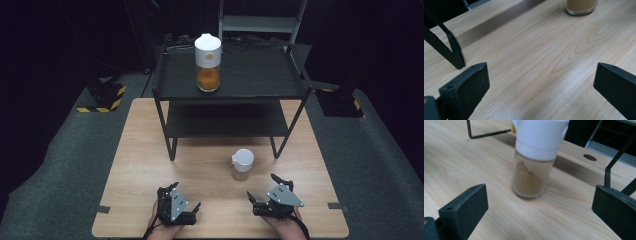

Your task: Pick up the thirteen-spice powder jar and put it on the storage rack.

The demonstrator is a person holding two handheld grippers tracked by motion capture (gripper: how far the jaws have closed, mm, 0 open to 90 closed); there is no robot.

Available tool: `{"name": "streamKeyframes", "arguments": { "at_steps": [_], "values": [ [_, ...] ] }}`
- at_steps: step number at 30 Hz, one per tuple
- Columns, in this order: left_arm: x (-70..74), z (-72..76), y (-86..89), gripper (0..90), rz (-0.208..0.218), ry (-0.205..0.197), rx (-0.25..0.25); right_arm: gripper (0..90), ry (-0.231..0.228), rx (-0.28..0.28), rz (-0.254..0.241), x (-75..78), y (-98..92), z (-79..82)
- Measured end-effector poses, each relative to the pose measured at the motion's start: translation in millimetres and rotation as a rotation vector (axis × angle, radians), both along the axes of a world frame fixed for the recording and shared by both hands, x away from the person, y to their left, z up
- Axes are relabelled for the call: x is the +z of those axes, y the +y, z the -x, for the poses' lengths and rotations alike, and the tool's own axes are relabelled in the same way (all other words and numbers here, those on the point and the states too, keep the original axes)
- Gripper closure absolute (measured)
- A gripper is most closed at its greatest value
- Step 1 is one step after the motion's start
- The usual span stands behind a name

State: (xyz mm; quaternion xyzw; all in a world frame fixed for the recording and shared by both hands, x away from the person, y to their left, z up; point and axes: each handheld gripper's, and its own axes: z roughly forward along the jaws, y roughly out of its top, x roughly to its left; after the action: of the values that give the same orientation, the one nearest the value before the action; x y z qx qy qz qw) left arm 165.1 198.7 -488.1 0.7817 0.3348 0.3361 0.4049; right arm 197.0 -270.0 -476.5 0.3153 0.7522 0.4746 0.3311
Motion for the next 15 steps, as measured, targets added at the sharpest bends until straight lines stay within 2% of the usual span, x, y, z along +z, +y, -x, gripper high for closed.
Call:
{"name": "streamKeyframes", "arguments": {
  "at_steps": [6,15],
  "values": [
    [0.5,-0.3,0.0,0.6,-0.008,0.0,-0.007,0.0,-0.002,-0.006,-0.026,2.5,4.7,-8.8],
    [-0.2,0.2,0.6,0.6,-0.005,-0.004,-0.009,0.0,0.021,-0.016,-0.064,3.4,11.8,-25.1]
  ]
}}
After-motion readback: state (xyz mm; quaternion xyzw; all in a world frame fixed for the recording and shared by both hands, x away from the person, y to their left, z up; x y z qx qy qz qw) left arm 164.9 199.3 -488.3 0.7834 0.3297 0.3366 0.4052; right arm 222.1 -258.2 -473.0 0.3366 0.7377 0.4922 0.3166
